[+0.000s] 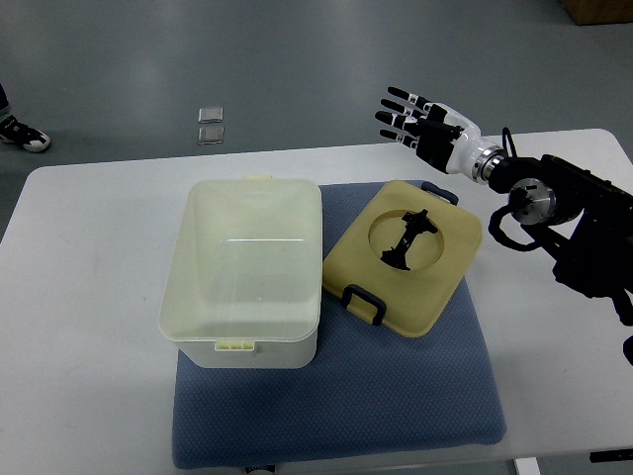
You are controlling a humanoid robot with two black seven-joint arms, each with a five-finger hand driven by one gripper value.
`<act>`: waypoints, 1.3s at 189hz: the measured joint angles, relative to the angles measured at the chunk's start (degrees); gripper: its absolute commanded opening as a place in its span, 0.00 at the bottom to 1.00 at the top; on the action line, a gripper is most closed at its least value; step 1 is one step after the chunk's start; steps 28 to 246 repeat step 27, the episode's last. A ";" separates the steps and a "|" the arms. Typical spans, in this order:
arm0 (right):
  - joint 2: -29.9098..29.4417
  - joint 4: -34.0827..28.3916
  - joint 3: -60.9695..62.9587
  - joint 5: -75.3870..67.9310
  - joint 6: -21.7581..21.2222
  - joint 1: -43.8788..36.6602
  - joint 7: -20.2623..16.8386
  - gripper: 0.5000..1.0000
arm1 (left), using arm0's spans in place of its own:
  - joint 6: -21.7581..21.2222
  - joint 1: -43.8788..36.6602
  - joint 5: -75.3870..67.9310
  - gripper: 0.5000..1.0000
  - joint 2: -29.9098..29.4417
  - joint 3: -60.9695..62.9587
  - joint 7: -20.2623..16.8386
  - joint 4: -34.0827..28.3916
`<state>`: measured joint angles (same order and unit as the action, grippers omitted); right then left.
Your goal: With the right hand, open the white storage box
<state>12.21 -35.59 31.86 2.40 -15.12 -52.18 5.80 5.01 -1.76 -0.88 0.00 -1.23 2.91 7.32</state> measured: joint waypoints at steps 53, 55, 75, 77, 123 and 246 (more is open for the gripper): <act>-0.61 0.00 0.07 -0.06 -0.50 0.43 0.00 0.85 | 0.00 0.00 0.00 1.00 0.00 0.00 0.00 0.00; -0.61 0.00 0.07 -0.06 -0.50 0.43 0.00 0.85 | 0.00 0.00 0.00 1.00 0.00 0.00 0.00 0.00; -0.61 0.00 0.07 -0.06 -0.50 0.43 0.00 0.85 | 0.00 0.00 0.00 1.00 0.00 0.00 0.00 0.00; -0.61 0.00 0.07 -0.06 -0.50 0.43 0.00 0.85 | 0.00 0.00 0.00 1.00 0.00 0.00 0.00 0.00; -0.61 0.00 0.07 -0.06 -0.50 0.43 0.00 0.85 | 0.00 0.00 0.00 1.00 0.00 0.00 0.00 0.00; -0.61 0.00 0.07 -0.06 -0.50 0.43 0.00 0.85 | 0.00 0.00 0.00 1.00 0.00 0.00 0.00 0.00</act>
